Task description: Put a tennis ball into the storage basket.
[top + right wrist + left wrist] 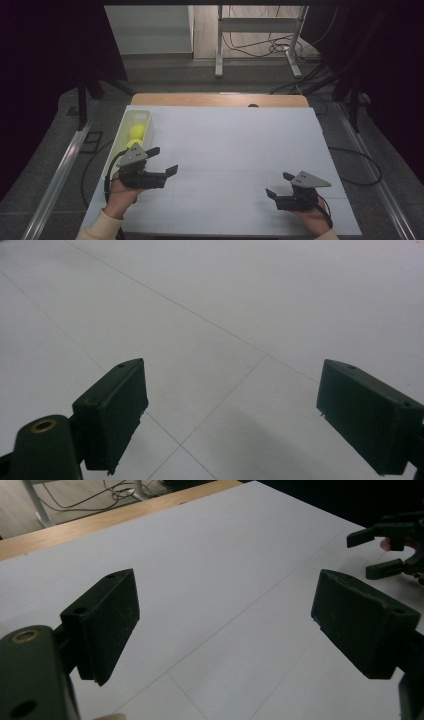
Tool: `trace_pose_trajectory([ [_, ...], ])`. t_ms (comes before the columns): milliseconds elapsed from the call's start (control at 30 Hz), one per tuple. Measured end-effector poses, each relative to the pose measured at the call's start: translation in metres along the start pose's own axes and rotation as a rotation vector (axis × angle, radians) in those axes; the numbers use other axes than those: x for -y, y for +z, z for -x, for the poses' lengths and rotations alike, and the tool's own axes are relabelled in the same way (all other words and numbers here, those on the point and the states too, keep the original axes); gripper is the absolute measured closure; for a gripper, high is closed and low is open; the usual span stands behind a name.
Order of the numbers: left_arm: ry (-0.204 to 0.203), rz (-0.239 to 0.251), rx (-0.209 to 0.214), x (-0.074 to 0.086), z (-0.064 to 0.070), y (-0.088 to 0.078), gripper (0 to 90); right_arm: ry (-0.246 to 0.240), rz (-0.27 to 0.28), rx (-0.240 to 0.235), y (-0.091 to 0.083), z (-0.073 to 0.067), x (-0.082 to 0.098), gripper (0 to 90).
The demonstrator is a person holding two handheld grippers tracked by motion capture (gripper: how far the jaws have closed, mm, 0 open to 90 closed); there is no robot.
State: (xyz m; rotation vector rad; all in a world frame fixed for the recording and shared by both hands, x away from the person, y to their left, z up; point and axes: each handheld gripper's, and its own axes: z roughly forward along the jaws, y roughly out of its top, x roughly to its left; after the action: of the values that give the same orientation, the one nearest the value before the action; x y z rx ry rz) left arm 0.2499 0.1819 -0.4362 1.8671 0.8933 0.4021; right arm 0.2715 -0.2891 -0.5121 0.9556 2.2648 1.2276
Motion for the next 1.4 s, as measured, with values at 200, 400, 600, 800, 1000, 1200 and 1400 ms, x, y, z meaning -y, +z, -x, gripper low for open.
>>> trace_pose_trajectory([
  [200,0.018,-0.005,0.018,0.006,0.011,0.004,12.9,-0.001,-0.002,-0.001,0.0,0.0,0.0,13.2],
  [400,0.022,-0.002,0.039,0.012,0.021,0.007,12.9,-0.003,-0.002,-0.001,-0.001,-0.001,0.001,13.2],
  [600,0.025,-0.013,0.052,0.023,0.027,0.014,12.9,-0.002,0.005,-0.002,-0.002,-0.001,0.001,13.2],
  [800,0.017,-0.03,0.06,0.035,0.028,0.021,13.0,-0.011,0.008,-0.017,-0.003,-0.003,0.001,13.2],
  [1000,0.019,-0.045,0.055,0.049,0.025,0.026,13.2,-0.013,0.011,-0.018,-0.004,-0.003,0.002,13.2],
  [1200,0.029,-0.051,0.041,0.061,0.021,0.027,13.3,-0.01,0.012,-0.023,-0.005,-0.003,0.002,13.2],
  [1400,0.013,-0.062,0.027,0.073,0.014,0.027,13.3,-0.019,0.008,-0.038,-0.006,-0.004,0.004,13.2],
])
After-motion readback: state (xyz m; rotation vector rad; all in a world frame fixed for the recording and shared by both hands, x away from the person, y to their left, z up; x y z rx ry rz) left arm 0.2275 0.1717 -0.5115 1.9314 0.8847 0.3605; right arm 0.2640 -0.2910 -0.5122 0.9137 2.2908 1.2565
